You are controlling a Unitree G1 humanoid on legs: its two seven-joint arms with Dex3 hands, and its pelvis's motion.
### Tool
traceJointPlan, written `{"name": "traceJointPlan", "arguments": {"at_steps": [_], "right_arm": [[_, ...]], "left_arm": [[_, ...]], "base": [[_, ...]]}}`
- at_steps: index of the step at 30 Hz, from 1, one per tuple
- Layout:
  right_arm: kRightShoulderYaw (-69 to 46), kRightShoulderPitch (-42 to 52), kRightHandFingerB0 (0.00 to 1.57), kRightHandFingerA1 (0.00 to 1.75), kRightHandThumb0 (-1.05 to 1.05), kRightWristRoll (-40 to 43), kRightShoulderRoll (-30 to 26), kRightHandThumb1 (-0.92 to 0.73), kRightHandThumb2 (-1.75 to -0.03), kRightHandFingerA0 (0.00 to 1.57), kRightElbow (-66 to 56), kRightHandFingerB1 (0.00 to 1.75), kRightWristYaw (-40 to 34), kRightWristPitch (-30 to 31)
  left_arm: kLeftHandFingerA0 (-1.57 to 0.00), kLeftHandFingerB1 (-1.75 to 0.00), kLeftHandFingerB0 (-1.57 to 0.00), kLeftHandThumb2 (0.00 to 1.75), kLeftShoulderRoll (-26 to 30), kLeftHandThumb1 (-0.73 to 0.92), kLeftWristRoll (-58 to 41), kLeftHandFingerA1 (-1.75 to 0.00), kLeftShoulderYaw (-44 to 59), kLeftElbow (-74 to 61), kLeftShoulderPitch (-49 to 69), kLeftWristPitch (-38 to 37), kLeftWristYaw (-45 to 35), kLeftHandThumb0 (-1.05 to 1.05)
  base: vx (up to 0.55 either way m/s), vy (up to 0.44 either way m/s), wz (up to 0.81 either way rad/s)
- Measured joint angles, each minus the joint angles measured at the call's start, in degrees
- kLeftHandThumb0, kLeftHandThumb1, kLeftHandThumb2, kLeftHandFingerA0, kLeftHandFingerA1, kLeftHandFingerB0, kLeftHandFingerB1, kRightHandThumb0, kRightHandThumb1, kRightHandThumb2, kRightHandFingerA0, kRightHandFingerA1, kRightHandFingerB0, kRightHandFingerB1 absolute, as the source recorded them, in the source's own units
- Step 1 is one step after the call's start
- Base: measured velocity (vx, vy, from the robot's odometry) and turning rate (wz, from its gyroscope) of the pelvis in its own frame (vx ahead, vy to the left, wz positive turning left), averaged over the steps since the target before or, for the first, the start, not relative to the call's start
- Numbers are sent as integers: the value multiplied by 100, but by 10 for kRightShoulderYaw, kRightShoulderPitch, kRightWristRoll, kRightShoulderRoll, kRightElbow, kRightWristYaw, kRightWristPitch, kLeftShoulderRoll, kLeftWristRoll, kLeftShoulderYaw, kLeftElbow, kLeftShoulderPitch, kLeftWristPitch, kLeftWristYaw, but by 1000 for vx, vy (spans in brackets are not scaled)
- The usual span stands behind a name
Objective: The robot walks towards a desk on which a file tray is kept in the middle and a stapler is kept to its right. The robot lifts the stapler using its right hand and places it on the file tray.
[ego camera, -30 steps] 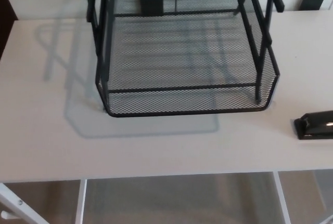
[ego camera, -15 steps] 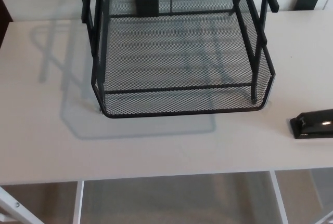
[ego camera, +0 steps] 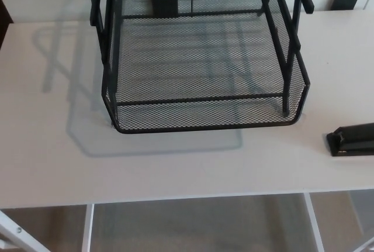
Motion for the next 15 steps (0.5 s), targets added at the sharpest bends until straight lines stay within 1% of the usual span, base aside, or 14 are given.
{"name": "traceJointPlan", "arguments": {"at_steps": [1, 2, 3, 4, 5, 6, 7, 8, 9, 10, 11, 12, 13, 15], "right_arm": [[13, -10, 0, 45, -68, -3, -3, -38, -78, 1, -23, 11, 2, 0], [23, -14, 0, 37, -62, -5, -5, -43, -76, 5, -38, 9, 4, 0], [39, -19, 0, 37, -62, -8, -8, -43, -76, 5, -54, 9, 10, 1], [58, -26, 0, 19, -69, -11, -11, -40, -76, 0, -71, 6, 18, 1], [77, -33, 0, 15, -71, -13, -13, -42, -77, 0, -85, 4, 28, 2], [92, -38, 0, 13, -76, -15, -15, -43, -77, 0, -92, 0, 37, 3], [105, -42, 0, 10, -81, -16, -16, -47, -80, 0, -97, 0, 44, 3], [113, -45, 0, 8, -80, -17, -18, -46, -80, 0, -99, 1, 48, 3], [135, -53, 0, 15, -75, -21, -20, -45, -83, 0, -103, 9, 60, 4], [156, -61, 9, 20, -79, -26, -22, -47, -81, 11, -105, 4, 70, 5], [167, -65, 9, 20, -79, -29, -23, -47, -81, 11, -106, 4, 76, 5], [185, -73, 4, 20, -65, -33, -25, -39, -80, 3, -108, 20, 85, 8], [205, -82, 4, 20, -65, -38, -25, -39, -80, 3, -110, 20, 94, 11], [226, -88, 3, 14, -72, -43, -25, -42, -81, 0, -114, 15, 107, 14]], "left_arm": [[-15, -56, -9, 138, 0, 82, 0, -80, 1, -2, -2, 0, 0, -95], [-21, -58, -10, 137, 0, 81, -1, -83, 2, -3, -3, 0, 0, -96], [-21, -58, -10, 137, 0, 81, -1, -83, 2, -3, -4, 0, 0, -96], [-24, -59, -10, 135, 0, 80, -1, -85, 2, -4, -5, 0, 0, -96], [-22, -59, -10, 136, 0, 81, -1, -83, 1, -5, -5, 0, -1, -95], [-16, -57, -10, 138, 0, 82, -1, -80, 2, -6, -5, 0, -2, -95], [-11, -56, -8, 139, 0, 82, -1, -78, 2, -7, -5, 0, -2, -96], [-13, -57, -9, 138, 0, 80, -1, -80, 2, -7, -5, 0, -2, -97], [-19, -58, -9, 137, 0, 81, -1, -83, 2, -8, -5, 0, -2, -97], [-12, -56, -9, 138, 0, 82, -1, -79, 2, -8, -6, 0, -2, -94], [-12, -56, -9, 138, 0, 82, -1, -79, 2, -8, -7, 0, -2, -94], [-15, -59, -10, 137, 0, 81, -1, -80, 2, -9, -7, 0, -2, -96], [-15, -59, -10, 137, 0, 81, -1, -80, 2, -10, -7, 0, -2, -96], [-20, -58, -10, 137, 0, 82, -1, -82, 3, -11, -7, 0, -3, -96]], "base": [[0, 0, 0], [0, 0, 0], [0, 0, 0], [0, 0, 0], [0, 0, 0], [0, 0, 0], [0, 0, 0], [0, 0, 0], [0, 0, 0], [0, 0, 0], [0, 0, 0], [0, 0, 0], [0, 0, 0], [0, 0, 0]]}}
